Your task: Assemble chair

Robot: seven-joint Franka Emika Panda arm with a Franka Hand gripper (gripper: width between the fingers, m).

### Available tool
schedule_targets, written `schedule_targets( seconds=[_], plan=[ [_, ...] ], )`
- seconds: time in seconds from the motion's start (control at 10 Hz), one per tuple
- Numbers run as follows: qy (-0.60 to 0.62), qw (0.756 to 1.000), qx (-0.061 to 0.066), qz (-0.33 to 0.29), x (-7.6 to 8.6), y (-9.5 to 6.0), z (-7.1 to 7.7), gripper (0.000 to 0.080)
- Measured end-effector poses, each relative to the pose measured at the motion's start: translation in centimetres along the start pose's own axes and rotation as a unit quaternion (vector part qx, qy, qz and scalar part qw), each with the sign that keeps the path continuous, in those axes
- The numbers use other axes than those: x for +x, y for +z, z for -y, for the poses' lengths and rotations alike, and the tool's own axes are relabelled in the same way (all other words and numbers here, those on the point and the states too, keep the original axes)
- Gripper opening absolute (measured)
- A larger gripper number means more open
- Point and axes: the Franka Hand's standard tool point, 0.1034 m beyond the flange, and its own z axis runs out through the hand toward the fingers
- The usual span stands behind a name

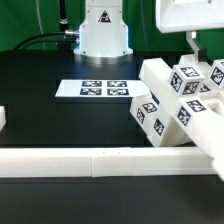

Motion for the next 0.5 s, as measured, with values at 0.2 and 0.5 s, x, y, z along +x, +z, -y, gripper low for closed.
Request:
schedule_targets(
  seconds=[0.2,0.5],
  plan=[
    [0.0,1.0,0.0,0.0,0.0,0.0,0.0,0.0649],
    [0.0,1.0,0.0,0.0,0.0,0.02,-0.01,0.0649]
  ],
)
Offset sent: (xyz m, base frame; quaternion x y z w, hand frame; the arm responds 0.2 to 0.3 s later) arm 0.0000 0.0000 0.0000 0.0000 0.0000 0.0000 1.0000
